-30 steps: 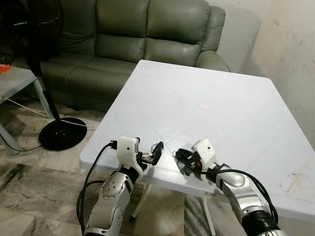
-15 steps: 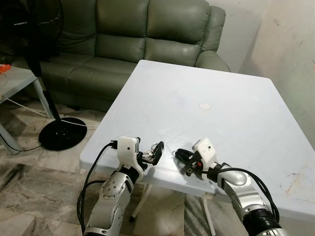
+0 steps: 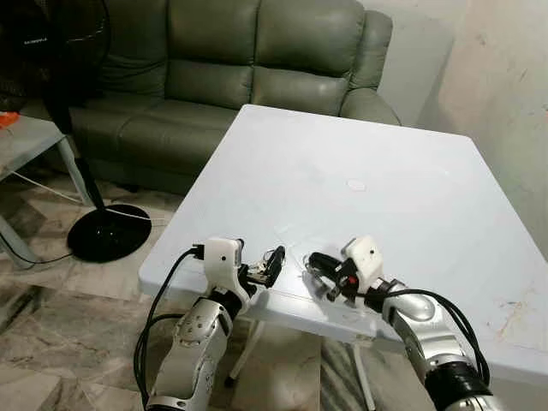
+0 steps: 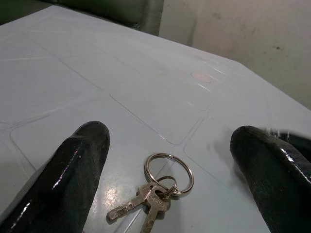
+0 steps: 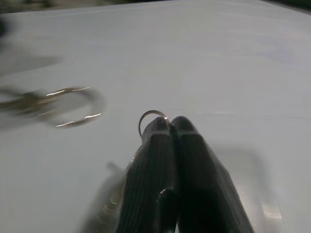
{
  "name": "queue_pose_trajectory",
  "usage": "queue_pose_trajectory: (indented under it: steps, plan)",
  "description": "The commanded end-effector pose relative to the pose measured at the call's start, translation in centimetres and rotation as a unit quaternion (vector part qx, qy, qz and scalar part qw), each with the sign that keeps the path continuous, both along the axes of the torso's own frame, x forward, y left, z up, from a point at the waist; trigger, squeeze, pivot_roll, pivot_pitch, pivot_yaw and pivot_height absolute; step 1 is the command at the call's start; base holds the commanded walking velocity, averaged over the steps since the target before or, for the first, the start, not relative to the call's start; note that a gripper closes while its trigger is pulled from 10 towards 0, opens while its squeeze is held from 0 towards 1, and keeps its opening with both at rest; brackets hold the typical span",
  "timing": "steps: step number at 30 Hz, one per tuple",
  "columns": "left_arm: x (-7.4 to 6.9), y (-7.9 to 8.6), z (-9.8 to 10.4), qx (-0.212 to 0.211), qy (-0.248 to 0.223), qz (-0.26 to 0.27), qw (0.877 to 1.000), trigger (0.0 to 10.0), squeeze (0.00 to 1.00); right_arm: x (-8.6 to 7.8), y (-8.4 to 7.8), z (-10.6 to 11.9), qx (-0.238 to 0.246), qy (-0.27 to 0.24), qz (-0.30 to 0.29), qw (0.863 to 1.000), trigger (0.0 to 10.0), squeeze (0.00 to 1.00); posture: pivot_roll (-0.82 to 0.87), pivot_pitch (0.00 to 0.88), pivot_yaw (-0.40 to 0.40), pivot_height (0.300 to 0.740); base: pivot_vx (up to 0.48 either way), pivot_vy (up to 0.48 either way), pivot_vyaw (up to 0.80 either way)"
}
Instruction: Hang keys on a hook
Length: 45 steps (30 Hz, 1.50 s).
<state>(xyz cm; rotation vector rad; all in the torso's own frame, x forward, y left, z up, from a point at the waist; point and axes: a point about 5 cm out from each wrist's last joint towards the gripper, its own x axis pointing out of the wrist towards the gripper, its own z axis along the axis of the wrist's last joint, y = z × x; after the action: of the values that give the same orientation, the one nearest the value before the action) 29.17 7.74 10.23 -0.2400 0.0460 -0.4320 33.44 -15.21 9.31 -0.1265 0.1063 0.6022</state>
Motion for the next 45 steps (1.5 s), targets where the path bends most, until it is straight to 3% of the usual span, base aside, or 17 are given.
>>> queue_pose_trajectory:
  steps: [1, 5, 8, 12, 17, 20, 25, 26, 27, 32, 33, 37, 38, 42, 43, 44, 45]
  plan:
    - [-0.4, -1.3, 0.1, -0.019, 0.003, -0.004, 1.0, 10.0, 0.0, 0.9, -1.0, 0.5, 0.004, -0.011, -0.088, 0.996, 0.0, 0.0, 0.03, 0.046, -0.084, 0.74, 0.0, 0.0, 0.0]
    - [-0.4, -1.3, 0.1, -0.02, 0.004, -0.004, 1.0, 10.0, 0.0, 1.7, -2.0, 0.0, -0.052, 0.003, -0.202, 0.978, 0.0, 0.0, 0.03, 0.048, -0.084, 0.74, 0.0, 0.0, 0.0]
    - [-0.4, -1.3, 0.1, -0.021, 0.004, -0.003, 1.0, 10.0, 0.0, 1.9, -2.8, -0.5, -0.005, 0.045, -0.299, 0.953, 0.0, 0.0, 0.03, 0.05, -0.084, 0.74, 0.0, 0.0, 0.0]
    - [-0.4, -1.3, 0.1, -0.023, 0.005, -0.002, 1.0, 10.0, 0.0, 1.7, -3.3, -1.6, -0.008, 0.08, -0.344, 0.935, 0.0, 0.0, 0.03, 0.049, -0.083, 0.74, 0.0, 0.0, 0.0]
    - [-0.3, -1.2, 0.1, -0.024, 0.006, 0.0, 1.0, 10.0, 0.0, 1.4, -4.3, -1.9, -0.04, 0.079, -0.392, 0.916, 0.0, 0.0, 0.03, 0.046, -0.085, 0.74, 0.0, 0.0, 0.0]
    - [-0.3, -1.2, 0.1, -0.025, 0.007, 0.004, 1.0, 10.0, 0.0, 1.3, -4.8, -2.1, -0.011, 0.101, -0.417, 0.903, 0.0, 0.0, 0.04, 0.034, -0.087, 0.74, 0.0, 0.0, 0.0]
    - [-0.3, -1.3, 0.1, -0.026, 0.007, 0.004, 1.0, 10.0, 0.0, 1.3, -4.7, -2.0, 0.006, 0.096, -0.416, 0.904, 0.0, 0.0, 0.04, 0.034, -0.087, 0.74, 0.0, 0.0, 0.0]
    - [-0.3, -1.3, 0.1, -0.027, 0.008, 0.004, 1.0, 10.0, 0.0, 1.4, -4.5, -2.0, 0.017, 0.099, -0.409, 0.907, 7.4, 0.0, 0.04, 0.029, -0.088, 0.74, 0.0, 0.0, 0.0]
    - [-0.4, -1.4, 0.1, -0.027, 0.007, 0.003, 1.0, 10.0, 0.0, 1.4, -4.3, -1.8, 0.038, 0.099, -0.393, 0.913, 10.0, 0.0, 0.04, 0.029, -0.088, 0.74, 0.0, 0.0, 0.0]
    - [-0.3, -1.5, 0.1, -0.027, 0.007, 0.0, 1.0, 10.0, 0.0, 1.5, -4.3, -1.2, 0.108, 0.083, -0.36, 0.923, 10.0, 0.0, 0.04, 0.018, -0.085, 0.74, 0.0, 0.0, 0.0]
    - [-0.3, -1.5, 0.1, -0.027, 0.007, 0.0, 1.0, 10.0, 0.0, 1.6, -4.1, -0.8, 0.133, 0.074, -0.343, 0.927, 0.0, 0.0, 0.04, 0.018, -0.085, 0.74, 0.0, 0.0, 0.0]
    - [-0.3, -1.5, 0.1, -0.026, 0.006, -0.001, 1.0, 10.0, 0.0, 1.6, -4.1, -0.2, 0.158, 0.061, -0.328, 0.929, 0.0, 0.0, 0.04, 0.013, -0.085, 0.74, 0.0, 0.0, 0.0]
    - [-0.3, -1.5, 0.1, -0.026, 0.006, -0.001, 1.0, 10.0, 0.0, 1.7, -4.0, -0.1, 0.156, 0.06, -0.32, 0.933, 10.0, 1.0, 0.04, 0.009, -0.085, 0.74, 0.0, 0.0, 0.0]
    - [-0.4, -1.6, 0.1, -0.027, 0.007, -0.002, 1.0, 10.0, 0.0, 1.7, -3.8, 0.7, 0.204, 0.046, -0.29, 0.934, 10.0, 1.0, 0.04, 0.009, -0.086, 0.74, 0.0, 0.0, 0.0]
    - [-0.4, -1.6, 0.1, -0.028, 0.007, -0.002, 1.0, 10.0, 0.0, 1.7, -3.6, 0.8, 0.203, 0.041, -0.284, 0.936, 4.0, 0.96, 0.04, 0.01, -0.087, 0.74, 0.0, 0.0, 0.0]
    - [-0.4, -1.6, 0.1, -0.028, 0.007, -0.002, 1.0, 10.0, 0.0, 1.7, -3.6, 0.9, 0.202, 0.037, -0.279, 0.938, 4.0, 0.96, 0.04, 0.01, -0.087, 0.74, 0.0, 0.0, 0.0]
    - [-0.4, -1.7, 0.1, -0.028, 0.007, -0.002, 1.0, 10.0, 0.0, 1.7, -3.5, 0.9, 0.195, 0.034, -0.277, 0.94, 4.0, 0.0, 0.04, 0.01, -0.087, 0.74, 0.0, 0.0, 0.0]
